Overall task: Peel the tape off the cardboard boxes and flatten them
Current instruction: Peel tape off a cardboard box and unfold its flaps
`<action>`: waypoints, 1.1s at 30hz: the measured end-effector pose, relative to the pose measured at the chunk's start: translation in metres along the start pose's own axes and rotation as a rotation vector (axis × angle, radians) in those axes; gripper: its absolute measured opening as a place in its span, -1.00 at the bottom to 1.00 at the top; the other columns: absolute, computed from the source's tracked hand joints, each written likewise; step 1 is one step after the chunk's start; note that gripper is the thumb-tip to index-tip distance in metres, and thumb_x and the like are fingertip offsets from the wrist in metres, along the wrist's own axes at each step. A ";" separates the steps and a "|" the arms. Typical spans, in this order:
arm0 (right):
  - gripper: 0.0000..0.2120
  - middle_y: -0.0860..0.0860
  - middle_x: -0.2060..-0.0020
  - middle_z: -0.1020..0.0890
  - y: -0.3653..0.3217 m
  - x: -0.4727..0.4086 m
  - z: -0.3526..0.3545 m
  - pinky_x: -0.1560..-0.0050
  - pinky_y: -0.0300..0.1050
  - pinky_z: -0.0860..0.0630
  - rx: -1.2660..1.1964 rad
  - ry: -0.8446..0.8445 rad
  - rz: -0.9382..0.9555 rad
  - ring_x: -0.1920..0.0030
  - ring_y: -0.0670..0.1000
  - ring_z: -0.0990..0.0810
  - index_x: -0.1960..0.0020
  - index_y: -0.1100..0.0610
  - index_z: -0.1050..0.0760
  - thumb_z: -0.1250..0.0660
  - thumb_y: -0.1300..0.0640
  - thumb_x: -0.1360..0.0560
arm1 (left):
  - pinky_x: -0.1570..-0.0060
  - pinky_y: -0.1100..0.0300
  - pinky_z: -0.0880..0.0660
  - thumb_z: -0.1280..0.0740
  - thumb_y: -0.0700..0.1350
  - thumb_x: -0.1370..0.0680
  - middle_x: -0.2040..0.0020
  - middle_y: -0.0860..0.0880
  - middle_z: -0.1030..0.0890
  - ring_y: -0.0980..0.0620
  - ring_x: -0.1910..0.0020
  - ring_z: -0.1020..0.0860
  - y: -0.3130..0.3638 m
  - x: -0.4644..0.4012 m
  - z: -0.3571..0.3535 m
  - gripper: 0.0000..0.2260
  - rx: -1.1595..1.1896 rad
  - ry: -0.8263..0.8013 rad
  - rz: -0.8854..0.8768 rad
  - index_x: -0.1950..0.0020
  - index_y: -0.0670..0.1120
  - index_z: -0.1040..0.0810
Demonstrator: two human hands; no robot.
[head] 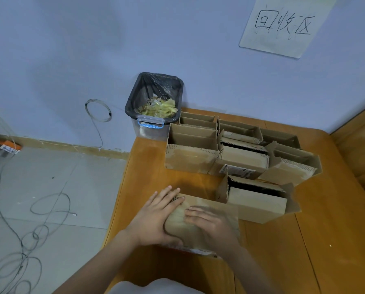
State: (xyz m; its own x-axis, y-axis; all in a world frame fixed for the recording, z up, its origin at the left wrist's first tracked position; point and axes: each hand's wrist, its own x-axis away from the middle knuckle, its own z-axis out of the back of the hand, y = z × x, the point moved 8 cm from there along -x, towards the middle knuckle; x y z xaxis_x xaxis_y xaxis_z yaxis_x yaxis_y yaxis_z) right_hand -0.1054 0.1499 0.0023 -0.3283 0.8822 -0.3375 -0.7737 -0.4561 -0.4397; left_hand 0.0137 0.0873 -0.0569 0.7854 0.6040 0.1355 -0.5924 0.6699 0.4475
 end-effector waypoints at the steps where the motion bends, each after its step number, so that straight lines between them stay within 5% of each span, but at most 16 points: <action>1: -0.52 0.01 -0.07 -0.68 0.000 0.000 0.000 -0.12 -0.10 -0.58 0.002 -0.006 0.002 -0.16 -0.02 -0.61 -0.03 0.14 -0.67 -0.01 -0.05 -0.67 | -0.47 0.08 0.36 -0.18 0.59 -0.28 -0.55 0.19 0.27 0.21 -0.48 0.41 0.000 0.000 0.000 0.03 0.001 0.004 -0.002 -0.58 0.14 0.11; 5: -0.82 0.04 0.00 -0.70 0.002 0.001 0.011 -0.07 -0.09 -0.60 0.049 0.012 0.003 -0.07 0.00 -0.66 0.04 0.17 -0.67 -0.29 0.25 -0.49 | -0.47 0.08 0.35 -0.21 0.58 -0.28 -0.55 0.21 0.23 0.22 -0.49 0.38 -0.002 0.000 0.001 0.02 0.037 0.004 0.000 -0.59 0.14 0.07; 10: -0.63 0.02 0.06 -0.70 0.043 0.024 0.050 0.09 -0.02 -0.66 0.159 0.043 -0.211 0.03 0.03 -0.69 0.10 0.15 -0.67 -0.48 0.54 -0.23 | -0.45 0.11 0.35 -0.23 0.57 -0.27 -0.54 0.24 0.21 0.24 -0.48 0.38 -0.007 0.000 0.005 0.03 0.107 0.001 0.004 -0.58 0.15 0.06; 13: -0.75 0.02 0.11 -0.68 0.044 0.019 0.042 0.15 -0.22 -0.58 0.219 0.025 -0.306 0.11 0.01 -0.67 0.08 0.16 -0.65 -0.45 0.44 -0.34 | -0.45 0.12 0.29 -0.23 0.57 -0.27 -0.54 0.26 0.21 0.25 -0.48 0.38 -0.003 -0.004 0.003 0.01 0.109 0.009 -0.011 -0.57 0.17 0.06; 16: -0.86 0.02 0.05 -0.64 0.039 0.006 0.025 0.01 -0.09 -0.58 0.201 0.016 -0.403 0.01 -0.01 -0.60 -0.02 0.17 -0.61 -0.33 0.25 -0.49 | -0.45 0.07 0.14 -0.21 0.58 -0.27 -0.54 0.27 0.21 0.24 -0.48 0.37 -0.002 -0.006 0.001 0.00 0.119 0.028 -0.007 -0.56 0.20 0.07; 20: -0.70 -0.02 0.00 -0.62 0.018 -0.013 0.005 -0.08 -0.04 -0.53 0.190 0.000 -0.400 -0.07 -0.02 -0.56 -0.03 0.12 -0.59 -0.22 -0.04 -0.48 | -0.47 -0.02 -0.03 -0.21 0.59 -0.27 -0.54 0.29 0.19 0.23 -0.50 0.33 -0.002 -0.006 0.001 0.00 0.131 0.033 -0.003 -0.57 0.17 0.03; 24: -0.50 -0.06 -0.22 -0.47 0.019 -0.019 -0.019 -0.31 -0.12 -0.27 0.186 -0.109 -0.496 -0.28 -0.03 -0.36 -0.22 0.07 -0.46 -0.21 -0.27 -0.48 | -0.47 0.00 -0.05 -0.23 0.56 -0.28 -0.55 0.27 0.16 0.21 -0.51 0.32 -0.002 -0.005 0.002 -0.01 0.144 0.051 -0.005 -0.58 0.14 -0.01; 27: -0.58 -0.06 -0.26 -0.39 0.013 -0.027 -0.023 -0.31 -0.10 -0.24 0.205 -0.077 -0.520 -0.28 0.00 -0.29 -0.19 0.01 -0.47 -0.32 -0.21 -0.46 | -0.45 0.05 -0.04 -0.26 0.53 -0.30 -0.55 0.26 0.14 0.20 -0.52 0.31 -0.003 -0.006 0.001 -0.03 0.143 0.058 -0.011 -0.57 0.17 0.01; 33: -0.85 0.01 -0.08 -0.58 0.001 -0.030 -0.019 -0.20 0.00 -0.44 0.144 -0.018 -0.439 -0.15 0.06 -0.50 -0.05 0.13 -0.60 -0.38 0.20 -0.49 | -0.43 0.06 -0.07 -0.26 0.55 -0.29 -0.53 0.32 0.17 0.21 -0.52 0.29 -0.003 -0.007 0.001 -0.04 0.157 0.070 -0.023 -0.55 0.23 0.05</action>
State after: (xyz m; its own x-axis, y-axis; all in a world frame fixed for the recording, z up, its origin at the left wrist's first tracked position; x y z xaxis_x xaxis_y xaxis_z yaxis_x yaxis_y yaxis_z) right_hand -0.0857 0.1204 -0.0039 0.0388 0.9908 -0.1298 -0.9088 -0.0190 -0.4168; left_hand 0.0104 0.0805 -0.0581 0.7808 0.6215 0.0640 -0.5347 0.6116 0.5831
